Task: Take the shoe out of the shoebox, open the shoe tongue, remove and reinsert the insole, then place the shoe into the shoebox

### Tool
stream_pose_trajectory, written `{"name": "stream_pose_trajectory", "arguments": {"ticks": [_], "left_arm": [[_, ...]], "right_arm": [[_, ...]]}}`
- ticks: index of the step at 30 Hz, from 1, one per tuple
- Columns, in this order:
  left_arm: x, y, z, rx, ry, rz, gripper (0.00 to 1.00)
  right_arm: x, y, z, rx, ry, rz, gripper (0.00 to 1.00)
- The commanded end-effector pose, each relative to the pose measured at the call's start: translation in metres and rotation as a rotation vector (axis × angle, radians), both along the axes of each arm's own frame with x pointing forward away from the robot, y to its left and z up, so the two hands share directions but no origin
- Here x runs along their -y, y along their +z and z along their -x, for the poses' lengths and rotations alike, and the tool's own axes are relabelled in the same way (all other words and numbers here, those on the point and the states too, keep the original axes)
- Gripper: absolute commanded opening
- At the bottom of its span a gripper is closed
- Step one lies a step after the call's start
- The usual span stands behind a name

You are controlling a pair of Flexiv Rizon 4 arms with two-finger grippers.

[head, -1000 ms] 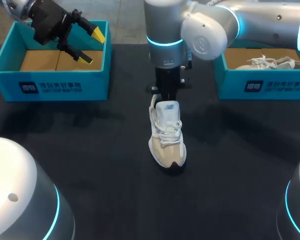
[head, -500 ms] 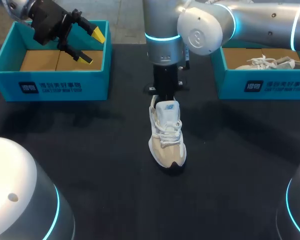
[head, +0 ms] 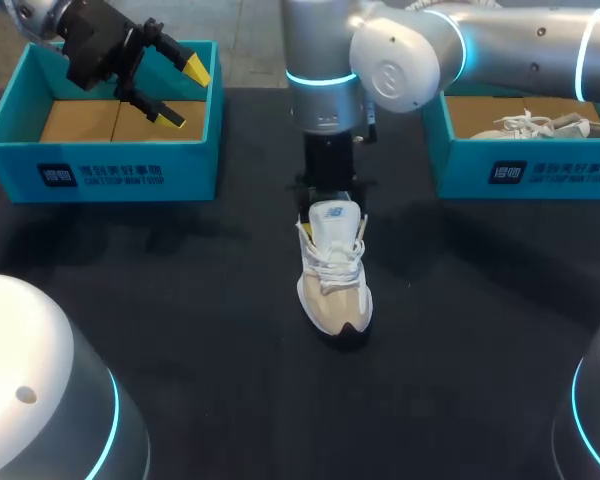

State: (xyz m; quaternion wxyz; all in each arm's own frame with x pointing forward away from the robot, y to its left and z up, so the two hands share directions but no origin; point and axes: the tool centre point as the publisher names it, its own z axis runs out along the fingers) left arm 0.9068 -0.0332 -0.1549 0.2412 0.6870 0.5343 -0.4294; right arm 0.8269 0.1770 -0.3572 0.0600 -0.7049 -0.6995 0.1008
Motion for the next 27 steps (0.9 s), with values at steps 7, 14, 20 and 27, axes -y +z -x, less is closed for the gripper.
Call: {"name": "stream_pose_trajectory", "arguments": {"ticks": [7,14,20,27], "left_arm": [[0.0,0.0,0.001,0.002,0.0,-0.003,1.0],[0.0,0.0,0.001,0.002,0.0,-0.003,1.0],[0.0,0.0,0.001,0.002,0.0,-0.003,1.0],[0.0,0.0,0.001,0.002,0.0,-0.003,1.0]], "right_arm": [[-0.002,0.008,-0.002,0.024,-0.018,0.013,1.0],[0.002,0.016,-0.002,0.035,-0.028,0.022,1.0],[0.009,0.033,-0.002,0.066,-0.047,0.048,1.0],[0.016,0.055,0.001,0.111,-0.061,0.059,1.0]]}}
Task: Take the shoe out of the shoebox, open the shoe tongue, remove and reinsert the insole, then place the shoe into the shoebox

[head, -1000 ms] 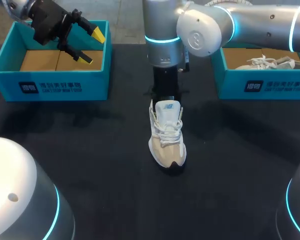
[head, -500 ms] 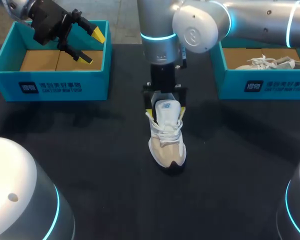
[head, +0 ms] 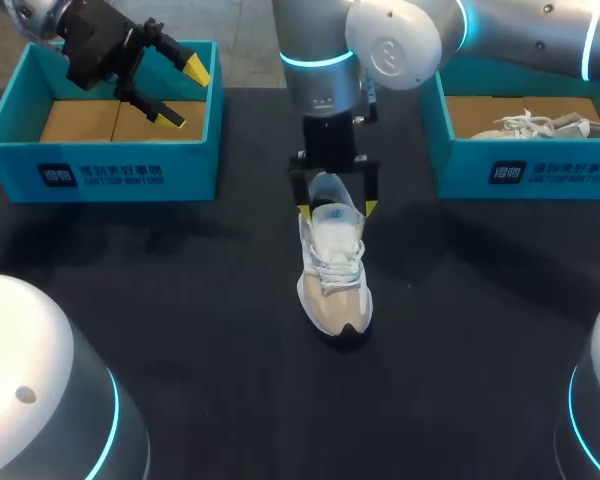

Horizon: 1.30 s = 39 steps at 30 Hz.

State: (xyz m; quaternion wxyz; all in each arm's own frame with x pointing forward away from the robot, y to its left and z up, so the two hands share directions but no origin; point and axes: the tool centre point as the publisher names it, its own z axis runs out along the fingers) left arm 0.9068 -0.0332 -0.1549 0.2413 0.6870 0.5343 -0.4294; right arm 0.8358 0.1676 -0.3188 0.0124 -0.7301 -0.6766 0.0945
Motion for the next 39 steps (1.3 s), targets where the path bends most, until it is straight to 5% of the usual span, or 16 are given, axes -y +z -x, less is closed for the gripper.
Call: {"name": "stream_pose_trajectory", "arguments": {"ticks": [1,13,14,16,17,18,19,20,30,37,38,39], "left_arm": [[0.0,0.0,0.001,0.002,0.0,-0.003,1.0],[0.0,0.0,0.001,0.002,0.0,-0.003,1.0],[0.0,0.0,0.001,0.002,0.0,-0.003,1.0],[0.0,0.0,0.001,0.002,0.0,-0.003,1.0],[0.0,0.0,0.001,0.002,0.0,-0.003,1.0],[0.0,0.0,0.001,0.002,0.0,-0.003,1.0],[0.0,0.0,0.001,0.002,0.0,-0.003,1.0],[0.0,0.0,0.001,0.002,0.0,-0.003,1.0],[0.0,0.0,0.001,0.002,0.0,-0.003,1.0],[0.0,0.0,0.001,0.002,0.0,-0.003,1.0],[0.0,0.0,0.001,0.002,0.0,-0.003,1.0],[0.0,0.0,0.001,0.002,0.0,-0.003,1.0]], "right_arm": [[0.006,0.019,0.012,0.037,-0.002,-0.006,1.0],[0.002,0.047,0.052,0.111,0.011,0.017,1.0],[0.002,0.048,0.054,0.128,0.007,0.012,0.88],[0.001,0.049,0.057,0.131,0.009,0.015,0.44],[0.001,0.049,0.057,0.131,0.009,0.015,0.44],[0.0,0.049,0.059,0.14,0.006,0.015,0.22],[-0.001,0.048,0.059,0.148,0.009,0.016,0.17],[-0.002,0.048,0.06,0.158,0.008,0.016,0.0],[-0.007,0.036,0.06,0.341,0.044,-0.006,0.0],[-0.004,0.03,0.055,0.364,0.02,-0.009,0.0],[-0.004,0.029,0.055,0.362,0.02,-0.009,0.13],[-0.004,0.029,0.055,0.362,0.02,-0.009,0.13]]}}
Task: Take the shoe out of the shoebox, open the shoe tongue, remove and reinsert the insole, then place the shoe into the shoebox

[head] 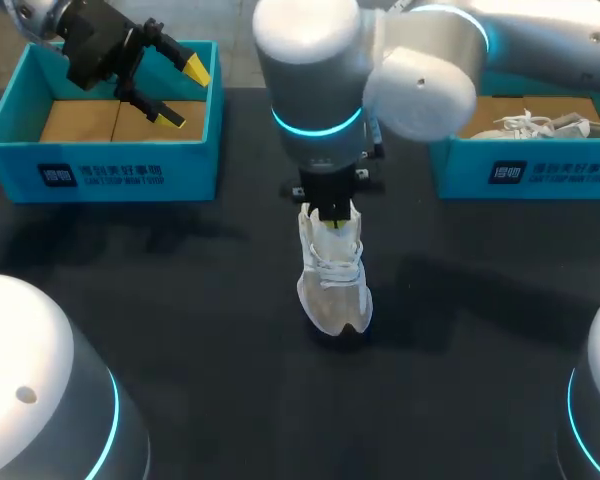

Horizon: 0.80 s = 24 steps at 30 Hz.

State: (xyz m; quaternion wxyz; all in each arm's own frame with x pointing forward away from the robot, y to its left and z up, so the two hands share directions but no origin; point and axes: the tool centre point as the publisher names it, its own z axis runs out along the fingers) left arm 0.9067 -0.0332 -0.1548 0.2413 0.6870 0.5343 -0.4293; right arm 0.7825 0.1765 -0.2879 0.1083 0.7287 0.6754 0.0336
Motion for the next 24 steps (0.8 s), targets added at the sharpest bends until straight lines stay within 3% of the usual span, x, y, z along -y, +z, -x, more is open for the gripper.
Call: {"name": "stream_pose_trajectory", "arguments": {"ticks": [1,7,16,24], "left_arm": [[0.0,0.0,0.001,0.002,0.0,-0.003,1.0],[0.0,0.0,0.001,0.002,0.0,-0.003,1.0],[0.0,0.0,0.001,0.002,0.0,-0.003,1.0],[0.0,0.0,0.001,0.002,0.0,-0.003,1.0]], "right_arm": [[0.004,-0.002,0.001,0.007,0.006,-0.011,0.37],[0.001,-0.008,-0.004,0.016,0.015,-0.018,0.43],[-0.009,-0.027,-0.017,0.006,0.052,-0.022,0.42],[-0.004,-0.043,-0.027,-0.019,0.054,-0.018,0.41]]}}
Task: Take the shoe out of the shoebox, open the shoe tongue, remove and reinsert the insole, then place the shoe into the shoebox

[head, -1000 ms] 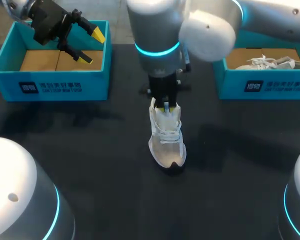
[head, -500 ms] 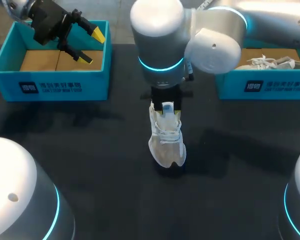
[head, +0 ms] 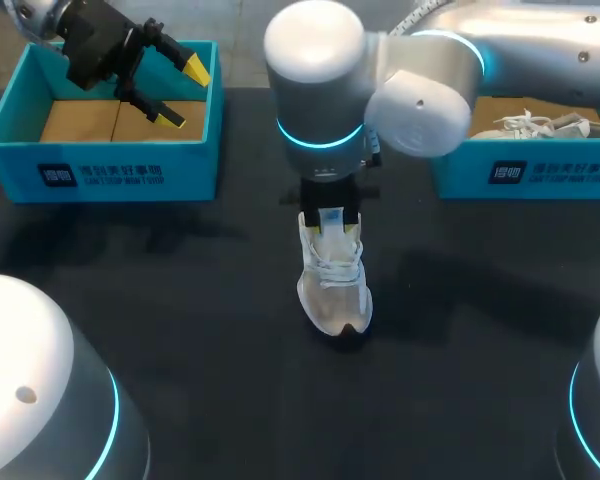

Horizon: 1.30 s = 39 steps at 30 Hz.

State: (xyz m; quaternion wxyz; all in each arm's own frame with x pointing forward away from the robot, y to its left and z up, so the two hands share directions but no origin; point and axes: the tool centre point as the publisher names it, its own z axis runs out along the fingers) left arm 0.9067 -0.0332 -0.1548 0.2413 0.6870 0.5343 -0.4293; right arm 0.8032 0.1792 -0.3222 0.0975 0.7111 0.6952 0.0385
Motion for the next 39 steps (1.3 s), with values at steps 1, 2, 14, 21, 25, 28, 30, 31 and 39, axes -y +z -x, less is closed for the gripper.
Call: {"name": "stream_pose_trajectory", "arguments": {"ticks": [1,2,14,21,25,28,30,31,39], "left_arm": [[0.0,0.0,0.001,0.002,0.0,-0.003,1.0],[0.0,0.0,0.001,0.002,0.0,-0.003,1.0],[0.0,0.0,0.001,0.002,0.0,-0.003,1.0],[0.0,0.0,0.001,0.002,0.0,-0.003,1.0],[0.0,0.0,0.001,0.002,0.0,-0.003,1.0],[0.0,0.0,0.001,0.002,0.0,-0.003,1.0],[0.0,0.0,0.001,0.002,0.0,-0.003,1.0],[0.0,0.0,0.001,0.002,0.0,-0.003,1.0],[0.0,0.0,0.001,0.002,0.0,-0.003,1.0]], "right_arm": [[0.0,-0.009,-0.008,-0.009,-0.001,-0.002,0.42],[0.001,-0.01,-0.009,-0.01,-0.002,-0.004,0.42],[0.007,-0.017,-0.014,-0.026,-0.005,-0.011,0.41],[0.009,-0.01,-0.015,-0.006,-0.003,-0.006,0.44],[0.007,-0.018,-0.018,-0.02,0.002,-0.007,0.45],[0.009,-0.017,-0.019,-0.022,0.006,-0.006,0.45],[0.015,-0.004,-0.018,0.008,0.046,0.007,0.47],[0.015,-0.004,-0.018,0.008,0.046,0.007,0.47],[0.021,0.022,-0.011,0.07,0.509,-0.048,0.91]]}}
